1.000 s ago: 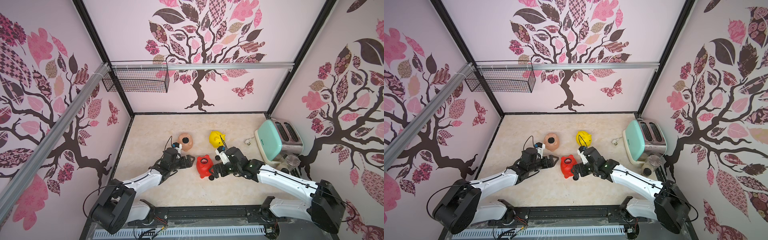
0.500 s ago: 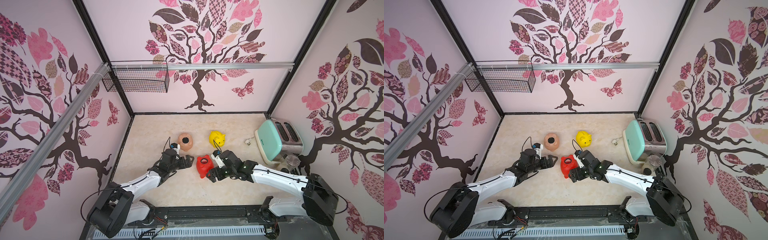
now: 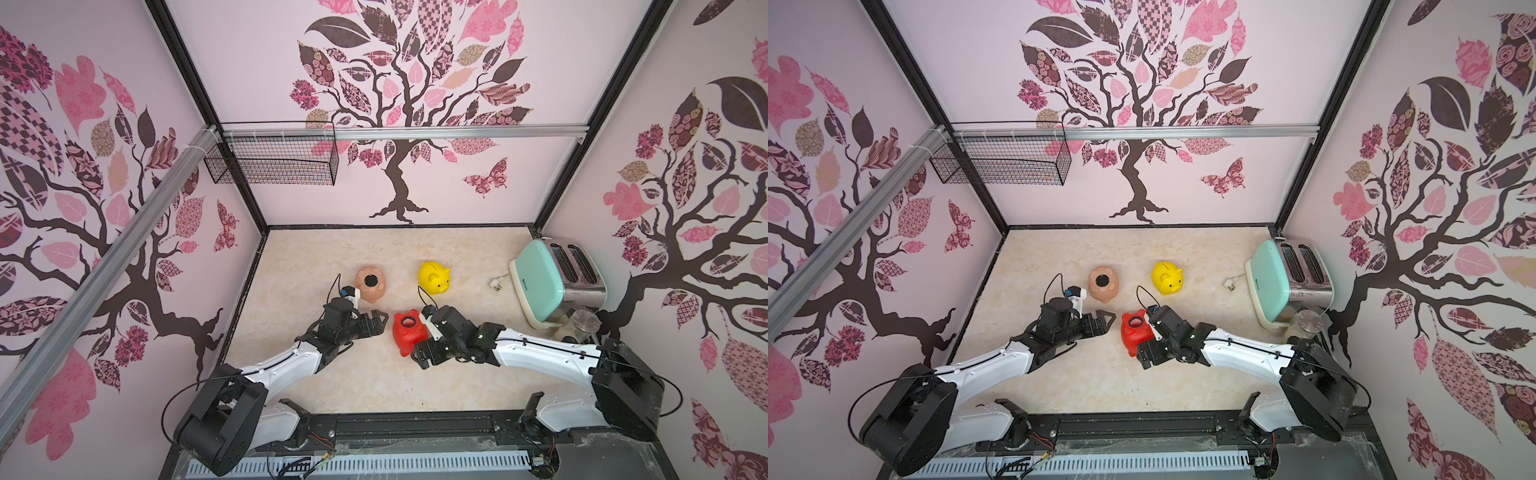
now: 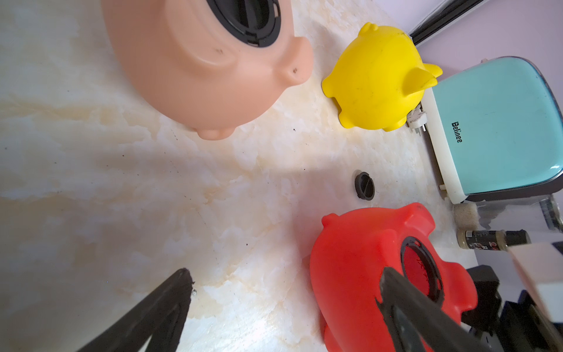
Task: Close piggy banks
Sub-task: Adjust the piggy bank at the center of the board.
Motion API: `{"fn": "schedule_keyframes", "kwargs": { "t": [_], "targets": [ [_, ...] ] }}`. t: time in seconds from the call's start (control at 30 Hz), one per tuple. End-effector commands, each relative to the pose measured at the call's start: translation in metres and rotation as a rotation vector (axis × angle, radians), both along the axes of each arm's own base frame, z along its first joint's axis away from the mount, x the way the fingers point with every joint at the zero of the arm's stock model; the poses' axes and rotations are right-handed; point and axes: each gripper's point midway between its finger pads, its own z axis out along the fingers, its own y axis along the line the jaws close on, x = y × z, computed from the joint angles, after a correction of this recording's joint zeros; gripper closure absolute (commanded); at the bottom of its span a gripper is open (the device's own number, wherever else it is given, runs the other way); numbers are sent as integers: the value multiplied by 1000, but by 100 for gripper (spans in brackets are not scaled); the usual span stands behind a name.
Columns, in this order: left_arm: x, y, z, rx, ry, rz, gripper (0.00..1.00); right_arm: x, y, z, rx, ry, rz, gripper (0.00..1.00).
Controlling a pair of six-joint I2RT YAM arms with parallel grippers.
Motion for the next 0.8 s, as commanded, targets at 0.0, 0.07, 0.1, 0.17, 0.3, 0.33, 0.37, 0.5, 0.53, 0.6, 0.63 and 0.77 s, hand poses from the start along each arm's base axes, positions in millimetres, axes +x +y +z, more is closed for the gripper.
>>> {"fn": "schedule_keyframes", "kwargs": {
  "t": [0.0,0.07,0.1,0.17,0.3,0.33,0.37,0.5,0.53,0.6,0.63,0.77],
  "targets": [
    [2,2,2,0,-17,8,2,10,2,7,-7,-28,-46,0],
    [2,2,2,-1,-17,7,2,12,2,6,-11,-30,-52,0],
    [2,2,2,-1,-16,8,2,12,1,5,-15,-30,-56,0],
    [2,2,2,-1,-16,6,2,13,0,3,-21,-32,-62,0],
    [2,2,3,-2,-18,6,2,15,-5,-1,-47,-38,-80,0],
    [2,2,2,-1,-17,6,2,16,-6,-1,-53,-41,-84,0],
    [2,2,2,-2,-18,6,2,16,-7,-1,-56,-42,-88,0],
    [2,2,2,-2,-17,5,2,19,-12,-3,-81,-53,-112,0],
    [2,1,3,-3,-18,4,2,20,-14,-4,-87,-58,-119,0],
    [1,2,2,-2,-17,5,2,22,-18,-5,-109,-67,-133,0],
    [1,1,2,-2,-17,4,2,22,-20,-6,-118,-71,-137,1],
    [1,2,2,-3,-16,4,2,23,-25,-9,-142,-76,-150,0]
  ]
}}
